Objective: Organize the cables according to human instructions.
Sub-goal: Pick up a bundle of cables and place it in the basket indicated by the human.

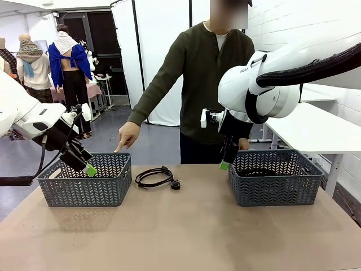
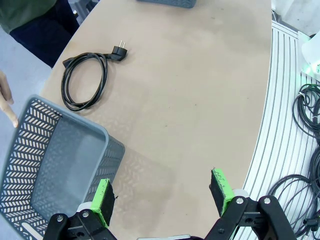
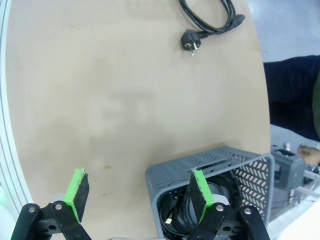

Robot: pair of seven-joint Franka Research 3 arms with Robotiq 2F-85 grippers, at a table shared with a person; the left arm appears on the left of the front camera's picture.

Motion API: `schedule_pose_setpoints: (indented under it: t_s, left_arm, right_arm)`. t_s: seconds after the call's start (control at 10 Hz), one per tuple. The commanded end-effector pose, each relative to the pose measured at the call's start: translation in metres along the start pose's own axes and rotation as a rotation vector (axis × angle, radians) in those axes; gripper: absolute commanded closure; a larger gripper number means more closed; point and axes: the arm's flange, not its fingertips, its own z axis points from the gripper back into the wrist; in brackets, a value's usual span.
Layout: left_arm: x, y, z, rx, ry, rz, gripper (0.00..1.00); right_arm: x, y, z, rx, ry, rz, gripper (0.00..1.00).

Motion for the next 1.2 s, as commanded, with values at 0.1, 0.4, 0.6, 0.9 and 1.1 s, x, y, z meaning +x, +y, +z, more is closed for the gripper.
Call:
schedule_pose_setpoints:
  t_s: [0.1, 0.4, 0.6, 0.9, 1.1]
  left_arm:
    - [-0.003, 0.003, 0.0, -0.017, -0.017, -0.013, 0.0]
    - [-0.003, 0.003, 0.0, -0.017, -0.017, -0.013, 0.0]
    - [-0.003, 0.003, 0.0, -0.017, -0.017, -0.013, 0.0]
    - [0.0, 0.0, 0.0, 0.0, 0.0, 0.0, 0.0]
    - [0.024, 0.007, 0.003, 0.002, 0.038, 0.013, 0.0]
  right_arm:
    - [0.0, -0.001, 0.001, -0.008, 0.007, -0.005, 0.0]
    - [0.0, -0.001, 0.001, -0.008, 0.007, -0.005, 0.0]
    - [0.0, -0.001, 0.001, -0.008, 0.007, -0.005, 0.0]
    - [0.0, -0.001, 0.001, -0.008, 0.007, -0.005, 0.0]
    - [0.0, -0.001, 0.001, -0.008, 0.007, -0.005, 0.0]
